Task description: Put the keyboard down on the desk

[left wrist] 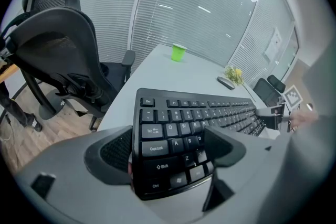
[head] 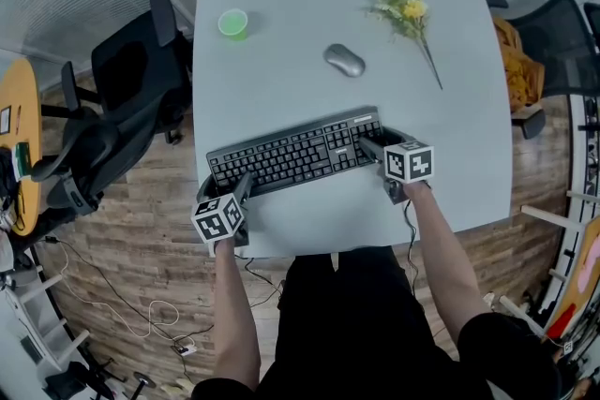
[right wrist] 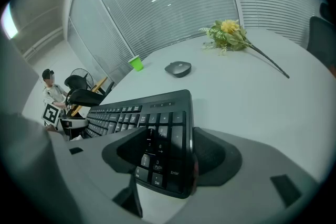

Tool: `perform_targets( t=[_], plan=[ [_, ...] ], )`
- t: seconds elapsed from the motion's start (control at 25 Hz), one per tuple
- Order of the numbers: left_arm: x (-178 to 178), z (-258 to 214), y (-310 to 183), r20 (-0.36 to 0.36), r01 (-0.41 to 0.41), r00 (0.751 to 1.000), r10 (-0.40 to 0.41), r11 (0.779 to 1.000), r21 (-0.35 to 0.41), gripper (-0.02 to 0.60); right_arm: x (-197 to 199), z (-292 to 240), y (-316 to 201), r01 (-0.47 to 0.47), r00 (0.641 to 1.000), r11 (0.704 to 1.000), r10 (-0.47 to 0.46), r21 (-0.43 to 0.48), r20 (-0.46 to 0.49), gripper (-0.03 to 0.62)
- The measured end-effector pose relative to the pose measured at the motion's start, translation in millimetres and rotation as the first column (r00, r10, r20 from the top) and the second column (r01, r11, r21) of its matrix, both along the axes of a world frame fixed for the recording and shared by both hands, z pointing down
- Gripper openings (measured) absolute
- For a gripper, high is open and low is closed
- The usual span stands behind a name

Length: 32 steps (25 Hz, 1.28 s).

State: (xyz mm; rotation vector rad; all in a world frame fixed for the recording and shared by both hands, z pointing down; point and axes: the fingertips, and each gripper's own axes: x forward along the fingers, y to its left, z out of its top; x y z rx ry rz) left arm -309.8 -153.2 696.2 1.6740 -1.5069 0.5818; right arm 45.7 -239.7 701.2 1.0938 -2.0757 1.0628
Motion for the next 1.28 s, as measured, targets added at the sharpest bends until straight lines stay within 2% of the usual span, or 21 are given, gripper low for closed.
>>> perform_targets(
  t=[0.32, 0.56, 0.84, 1.08, 1.28],
  plan=[
    [-3.0, -3.1, -2.3, -0.017, -0.004, 1.0, 0.004, 1.0, 0.017, 0.413, 2.5, -5.6, -1.1, -0.004, 1.0, 0.999, 0.005, 0.04, -0.025, 0.289],
    [-10.0, -11.6, 0.5, 0.03, -0.015, 0.999, 0.014, 0.999, 0.039, 0.411, 6.0, -17.7, 1.5, -0.026, 0.998, 0.997, 0.03, 0.078, -0.052, 0.281],
    [0.9, -48.6, -4.8, 0.05, -0.058, 0.997, 0.051, 0.99, 0.132, 0.411, -8.5, -50.3, 4.2, -0.004, 0.999, 0.989, 0.009, 0.15, -0.032, 0.276],
    [23.7, -88.3, -7.7, 0.062, -0.101, 0.994, 0.089, 0.971, 0.218, 0.411, -25.3, -89.1, 12.3, -0.01, 1.0, 0.974, 0.004, 0.225, 0.03, 0.267],
    [41.7, -124.9, -4.8, 0.047, -0.093, 0.996, 0.082, 0.951, 0.296, 0.411, -36.1, -125.6, 19.1, 0.006, 0.997, 0.951, -0.029, 0.308, 0.067, 0.261]
  ],
)
